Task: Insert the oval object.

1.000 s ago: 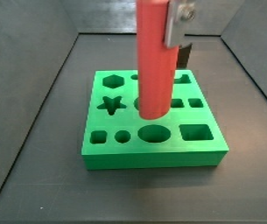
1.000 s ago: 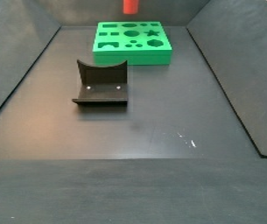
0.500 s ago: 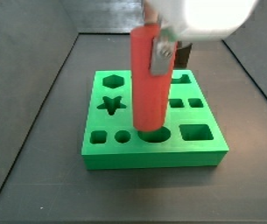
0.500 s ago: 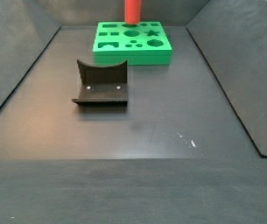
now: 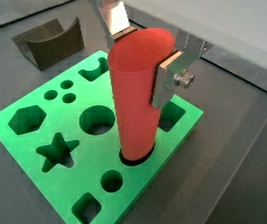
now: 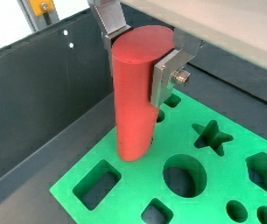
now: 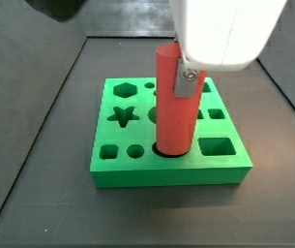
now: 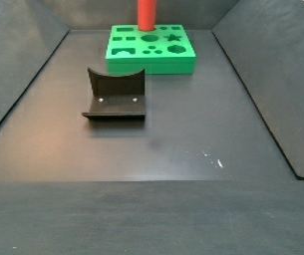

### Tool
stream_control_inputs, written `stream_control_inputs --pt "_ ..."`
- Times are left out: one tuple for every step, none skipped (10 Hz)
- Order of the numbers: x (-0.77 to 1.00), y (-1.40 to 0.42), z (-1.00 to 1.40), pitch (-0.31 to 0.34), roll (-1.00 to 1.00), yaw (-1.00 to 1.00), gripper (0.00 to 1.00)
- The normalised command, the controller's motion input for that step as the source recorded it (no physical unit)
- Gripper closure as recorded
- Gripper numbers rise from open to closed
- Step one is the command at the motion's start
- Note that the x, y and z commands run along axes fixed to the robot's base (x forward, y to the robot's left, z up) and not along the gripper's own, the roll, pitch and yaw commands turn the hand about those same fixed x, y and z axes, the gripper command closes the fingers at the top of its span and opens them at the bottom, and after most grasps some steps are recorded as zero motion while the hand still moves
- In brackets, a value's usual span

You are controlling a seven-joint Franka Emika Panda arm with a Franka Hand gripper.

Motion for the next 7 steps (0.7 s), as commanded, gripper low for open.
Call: stream_control_inputs --pt "0.00 0.01 -0.35 0.000 0.03 -0.04 1.00" --pt "-0.07 0.00 -0.29 0.000 0.00 -0.02 1.00" --pt "-0.03 -0.16 -0.11 0.000 -0.05 0.00 1.00" --pt "0.00 -0.30 -0.05 0.027 0.00 0.01 1.00" --pt "0.01 0.00 -0.17 0.039 0.00 0.00 1.00" --pt "0.06 0.00 -0.28 0.027 0.08 0.00 1.00" --pt "0.16 0.00 -0.39 0.014 0.13 -0.08 1.00"
